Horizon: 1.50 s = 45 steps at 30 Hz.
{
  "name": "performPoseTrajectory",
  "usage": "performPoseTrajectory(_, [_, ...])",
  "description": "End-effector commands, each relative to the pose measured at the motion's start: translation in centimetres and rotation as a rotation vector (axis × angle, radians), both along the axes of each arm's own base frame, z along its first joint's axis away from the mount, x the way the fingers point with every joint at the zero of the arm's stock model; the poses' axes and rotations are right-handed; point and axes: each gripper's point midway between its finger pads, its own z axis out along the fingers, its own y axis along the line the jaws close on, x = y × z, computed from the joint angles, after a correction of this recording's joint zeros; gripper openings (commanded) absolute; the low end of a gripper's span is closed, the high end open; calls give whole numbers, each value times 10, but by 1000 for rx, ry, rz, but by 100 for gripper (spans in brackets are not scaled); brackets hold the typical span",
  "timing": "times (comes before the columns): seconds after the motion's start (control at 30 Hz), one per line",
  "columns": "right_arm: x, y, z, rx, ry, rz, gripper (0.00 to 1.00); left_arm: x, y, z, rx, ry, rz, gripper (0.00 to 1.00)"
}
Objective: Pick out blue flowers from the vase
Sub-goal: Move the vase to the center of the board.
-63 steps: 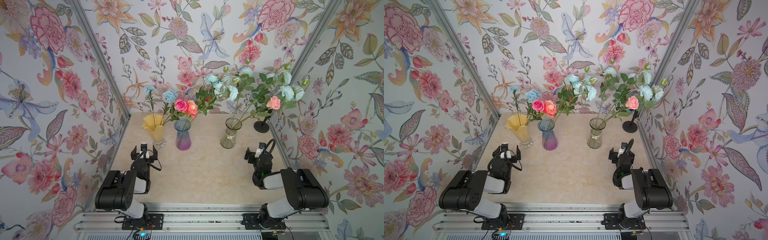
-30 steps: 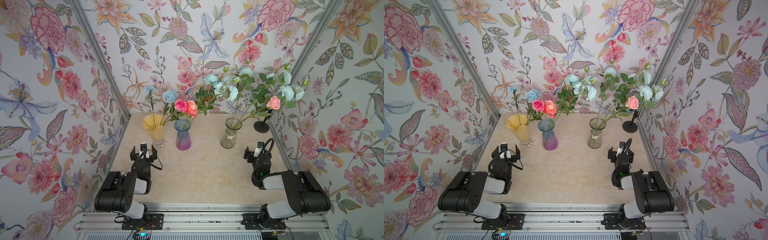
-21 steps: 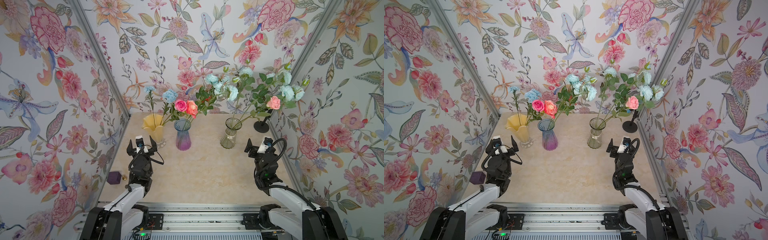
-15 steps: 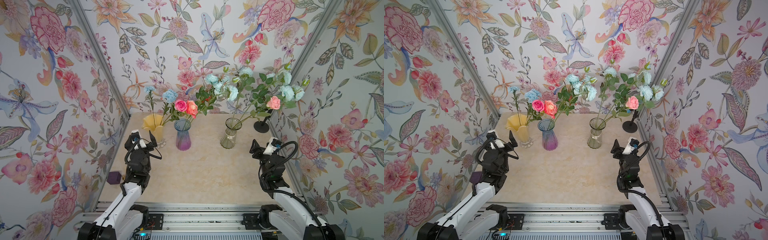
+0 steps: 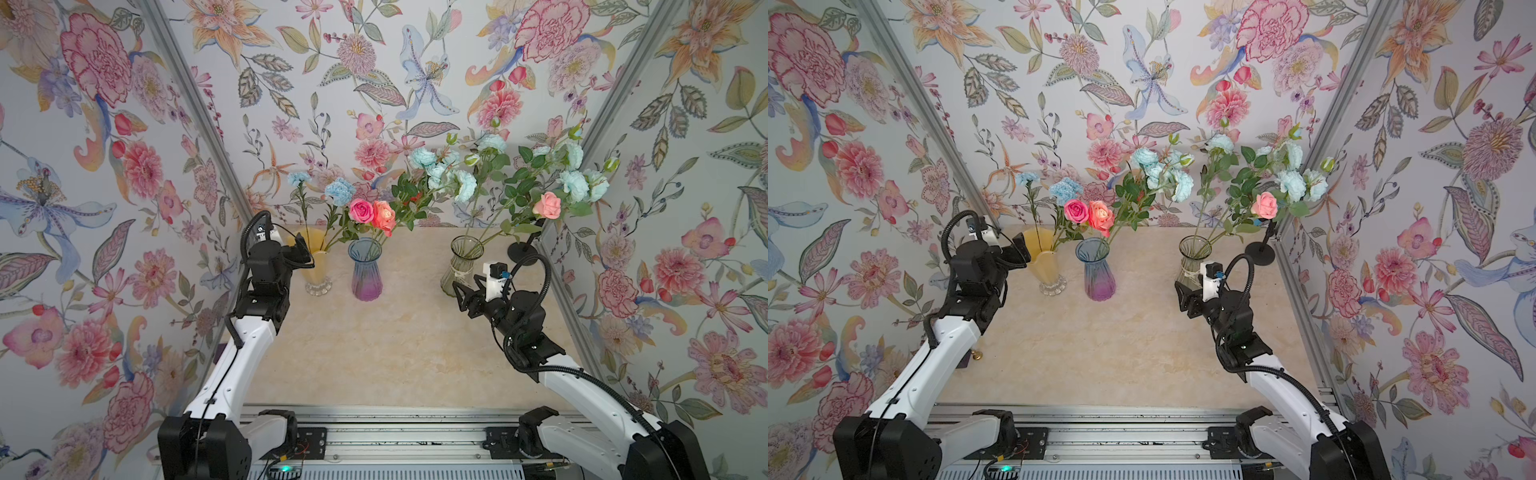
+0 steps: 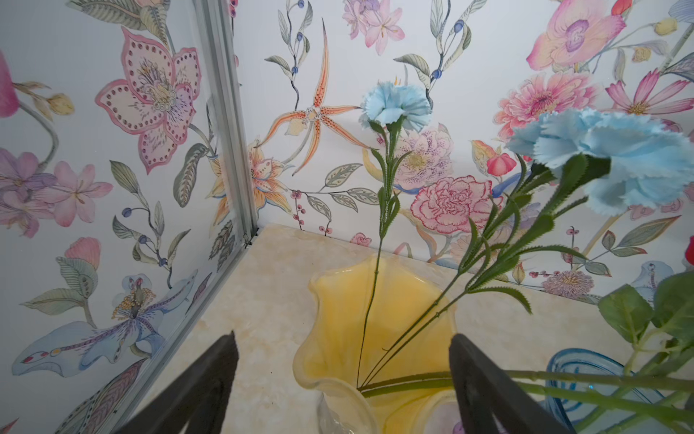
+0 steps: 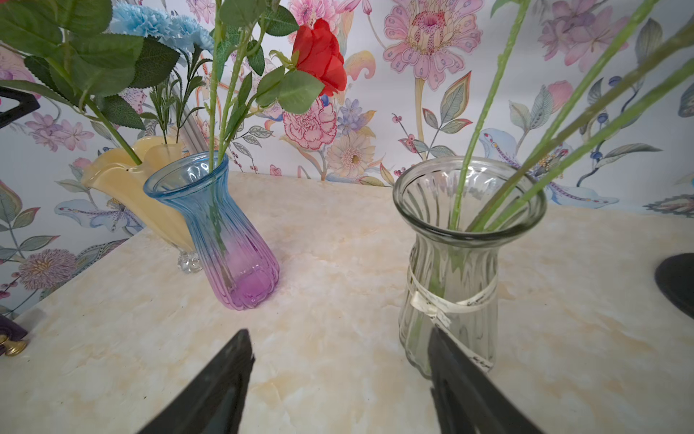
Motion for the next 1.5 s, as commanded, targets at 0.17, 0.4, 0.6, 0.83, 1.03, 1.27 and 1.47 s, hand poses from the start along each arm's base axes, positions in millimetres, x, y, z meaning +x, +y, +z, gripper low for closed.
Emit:
performPoseTrajectory(0.17, [18,-42,0,89,79,-149,64,-8,-56,-1,-156,7,-232,82])
performPoseTrajectory(0.4, [21,-102,12,233,175,-229,63,-66,-115,-28,-33,-60,-373,84])
performPoseTrajectory(0.6, [29,-93,28,231,248,-140,62,-103,-135,-78,-41,-69,-465,94])
performPoseTrajectory(0.83, [54,-79,33,243,324,-72,57,-120,-131,-86,-61,-110,-480,100])
performPoseTrajectory(1.03, [77,-69,29,207,372,-78,53,-128,-124,-84,-76,-149,-470,99])
performPoseTrajectory(1.27, [103,-57,19,114,420,-114,50,-126,-128,-86,-71,-138,-481,99])
performPoseTrajectory(1.47, [113,-62,4,9,453,-194,48,-124,-130,-86,-67,-130,-485,99])
